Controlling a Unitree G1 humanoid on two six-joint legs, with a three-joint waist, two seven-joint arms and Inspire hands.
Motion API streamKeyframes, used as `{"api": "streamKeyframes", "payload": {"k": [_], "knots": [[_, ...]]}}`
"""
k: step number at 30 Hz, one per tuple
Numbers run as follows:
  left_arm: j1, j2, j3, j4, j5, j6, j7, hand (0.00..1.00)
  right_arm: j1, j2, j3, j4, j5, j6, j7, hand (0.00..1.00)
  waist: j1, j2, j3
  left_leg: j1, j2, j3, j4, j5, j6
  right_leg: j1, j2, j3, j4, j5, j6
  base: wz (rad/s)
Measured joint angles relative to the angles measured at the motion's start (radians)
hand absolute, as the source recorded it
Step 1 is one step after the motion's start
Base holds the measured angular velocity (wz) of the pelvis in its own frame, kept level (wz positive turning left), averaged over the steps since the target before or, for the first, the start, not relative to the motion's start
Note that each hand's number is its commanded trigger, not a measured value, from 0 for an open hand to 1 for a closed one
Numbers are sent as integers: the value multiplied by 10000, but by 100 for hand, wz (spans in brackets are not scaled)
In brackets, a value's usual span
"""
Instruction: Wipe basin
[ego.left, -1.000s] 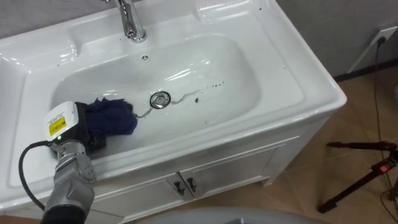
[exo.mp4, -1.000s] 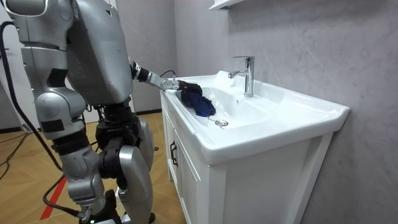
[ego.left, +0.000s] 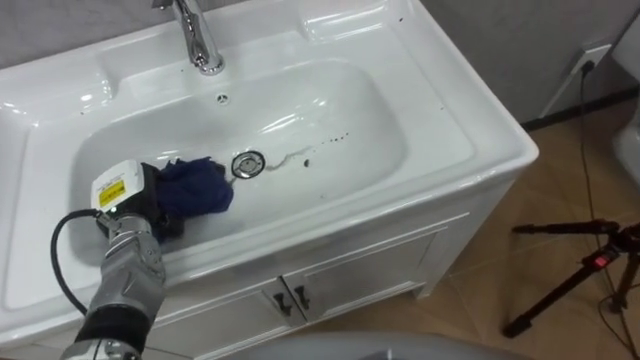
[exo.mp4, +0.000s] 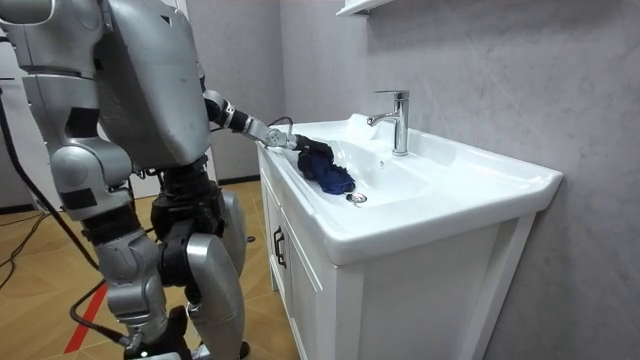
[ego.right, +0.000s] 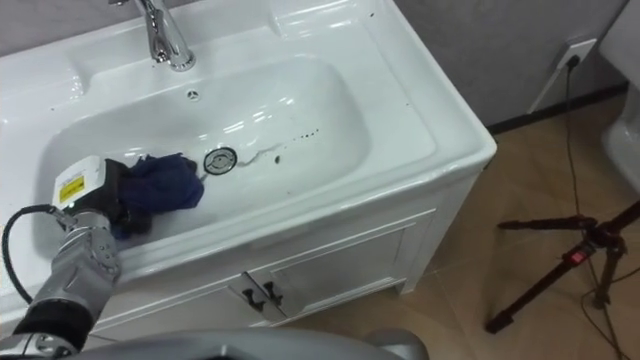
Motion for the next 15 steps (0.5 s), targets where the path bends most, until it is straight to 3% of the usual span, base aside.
{"api": "streamKeyframes", "payload": {"k": [8,12,15], "knots": [[-625,-575,-205,550,-328,177,17,100,-18,158,86,8,233,2,-472,0,-180,-42,31,55,-25,261,-18,1,1,-53,13,247,-21,18,28,-9],[-831,-627,-244,542,-578,215,-16,100,24,304,78,27,333,12,-465,0,-440,-150,100,94,-34,425,-21,1,1,-68,33,384,-48,33,53,-9],[-1001,-638,-724,534,-1129,526,-18,100,37,326,78,23,448,103,-454,0,-603,-146,103,190,-33,584,-58,1,1,-52,61,544,-171,121,78,-16]]}}
